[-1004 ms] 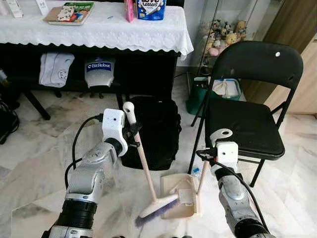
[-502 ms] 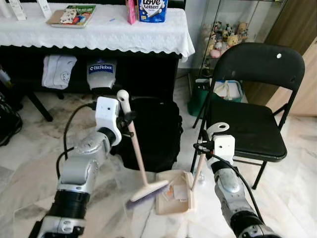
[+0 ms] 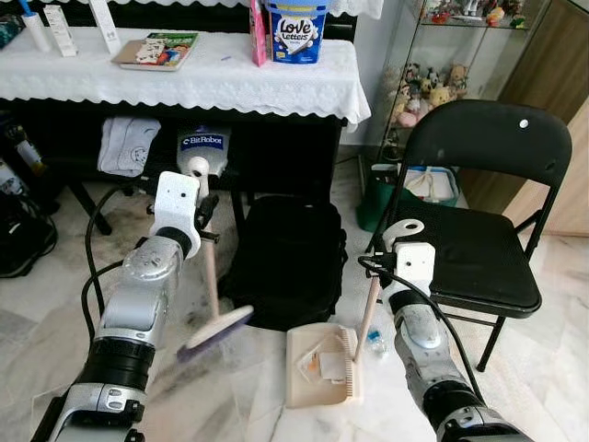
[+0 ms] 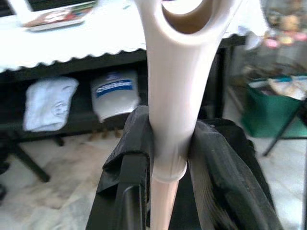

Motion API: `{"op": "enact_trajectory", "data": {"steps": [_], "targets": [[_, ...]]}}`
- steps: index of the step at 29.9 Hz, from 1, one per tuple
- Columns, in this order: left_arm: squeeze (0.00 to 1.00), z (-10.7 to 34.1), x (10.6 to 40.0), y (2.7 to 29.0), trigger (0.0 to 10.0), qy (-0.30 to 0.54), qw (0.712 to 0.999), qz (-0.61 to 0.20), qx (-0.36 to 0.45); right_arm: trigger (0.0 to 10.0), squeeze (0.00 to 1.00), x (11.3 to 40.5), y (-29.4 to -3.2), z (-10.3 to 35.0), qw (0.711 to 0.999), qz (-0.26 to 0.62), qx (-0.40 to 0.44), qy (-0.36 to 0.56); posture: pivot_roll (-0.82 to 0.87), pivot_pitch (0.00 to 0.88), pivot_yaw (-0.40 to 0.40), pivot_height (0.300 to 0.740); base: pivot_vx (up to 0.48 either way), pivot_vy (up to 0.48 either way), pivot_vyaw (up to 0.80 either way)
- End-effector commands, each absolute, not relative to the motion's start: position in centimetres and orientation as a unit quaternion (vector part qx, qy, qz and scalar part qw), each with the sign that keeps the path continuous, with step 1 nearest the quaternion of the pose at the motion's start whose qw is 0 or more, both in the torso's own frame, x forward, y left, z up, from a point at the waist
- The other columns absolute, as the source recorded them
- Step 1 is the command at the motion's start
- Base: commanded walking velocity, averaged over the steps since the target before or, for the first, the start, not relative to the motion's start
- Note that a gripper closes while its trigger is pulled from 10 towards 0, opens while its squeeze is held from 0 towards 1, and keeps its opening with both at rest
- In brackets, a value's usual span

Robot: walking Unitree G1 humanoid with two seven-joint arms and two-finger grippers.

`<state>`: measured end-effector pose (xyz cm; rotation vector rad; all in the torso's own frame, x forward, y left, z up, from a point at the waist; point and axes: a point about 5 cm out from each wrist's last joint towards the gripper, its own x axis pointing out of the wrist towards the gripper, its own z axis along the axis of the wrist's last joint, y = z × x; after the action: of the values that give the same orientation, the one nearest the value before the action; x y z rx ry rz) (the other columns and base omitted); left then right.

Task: Sweep floor

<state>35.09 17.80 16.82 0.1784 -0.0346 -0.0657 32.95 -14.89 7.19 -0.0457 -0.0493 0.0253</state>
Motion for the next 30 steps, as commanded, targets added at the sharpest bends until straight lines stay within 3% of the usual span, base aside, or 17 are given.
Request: {"op": "enact_trajectory", "data": {"steps": [1, 9, 25, 30], "targets": [[0.00, 15.3, 34.7, 18.6, 10.0, -0.015, 0.997, 0.014, 0.075, 10.0, 0.00, 33.5, -14.7, 8.5, 0.998, 0.006, -0.006, -0.056, 0.04, 0.000, -0.027, 0.740, 0.000, 0.000, 0.00], [0.00, 13.0, 33.9, 18.6, 10.0, -0.026, 0.995, 0.098, -0.022, 10.0, 0.00, 33.9, -14.2, 10.3, 0.995, 0.008, 0.019, -0.097, 0.00, 0.000, -0.044, 0.740, 0.000, 0.000, 0.00], [0.00, 13.3, 33.9, 18.9, 10.0, -0.082, 0.983, 0.134, -0.094, 10.0, 0.00, 33.9, -15.1, 11.5, 0.992, -0.004, 0.037, -0.120, -0.01, 0.000, -0.064, 0.740, 0.000, 0.000, 0.00], [0.00, 14.7, 34.2, 18.7, 10.0, -0.111, 0.983, 0.129, -0.072, 10.0, 0.00, 33.3, -14.7, 11.2, 0.991, -0.003, 0.046, -0.124, 0.00, 0.000, -0.050, 0.740, 0.000, 0.000, 0.00]]}}
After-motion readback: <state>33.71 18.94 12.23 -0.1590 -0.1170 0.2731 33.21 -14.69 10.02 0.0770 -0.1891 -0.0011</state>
